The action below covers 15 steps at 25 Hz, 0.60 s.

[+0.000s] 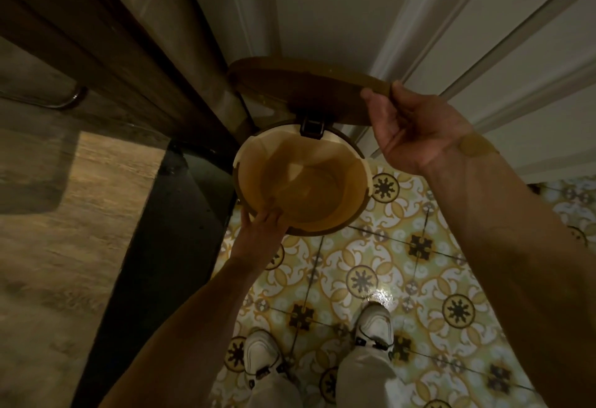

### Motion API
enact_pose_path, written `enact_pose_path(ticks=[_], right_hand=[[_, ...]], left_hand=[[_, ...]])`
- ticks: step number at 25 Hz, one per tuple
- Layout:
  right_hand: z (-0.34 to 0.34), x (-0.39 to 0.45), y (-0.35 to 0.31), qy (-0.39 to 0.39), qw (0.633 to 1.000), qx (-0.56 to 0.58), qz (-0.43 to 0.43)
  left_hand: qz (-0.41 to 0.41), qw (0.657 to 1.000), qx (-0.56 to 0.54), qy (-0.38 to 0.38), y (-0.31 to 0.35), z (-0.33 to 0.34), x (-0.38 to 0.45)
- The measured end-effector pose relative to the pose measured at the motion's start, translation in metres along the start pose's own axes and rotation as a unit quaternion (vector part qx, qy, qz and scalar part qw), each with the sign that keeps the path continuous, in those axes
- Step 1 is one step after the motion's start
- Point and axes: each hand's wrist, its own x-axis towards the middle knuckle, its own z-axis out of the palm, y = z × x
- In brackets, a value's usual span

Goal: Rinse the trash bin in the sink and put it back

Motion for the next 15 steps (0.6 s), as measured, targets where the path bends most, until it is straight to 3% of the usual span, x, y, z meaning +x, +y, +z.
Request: enact_pose_path(ticks=[7,11,15], right_hand=[[-0.063,-0.016,0.067,0.038,0.992,-0.076,0.089],[-0.103,-0.008,0.127,0.12,0.984,-0.06,0.119],[-0.117,0.002,0.149,0.113,0.985,-0.017,0.13]], left_hand=[[-0.086,0.995,-0.036,0.046,0.006,-0.015,-0.035],[-0.109,0.993,-0.041,0.032,0.001,-0.011,-0.072],[-0.105,0.993,-0.046,0.034,-0.002,-0.009,-0.105]])
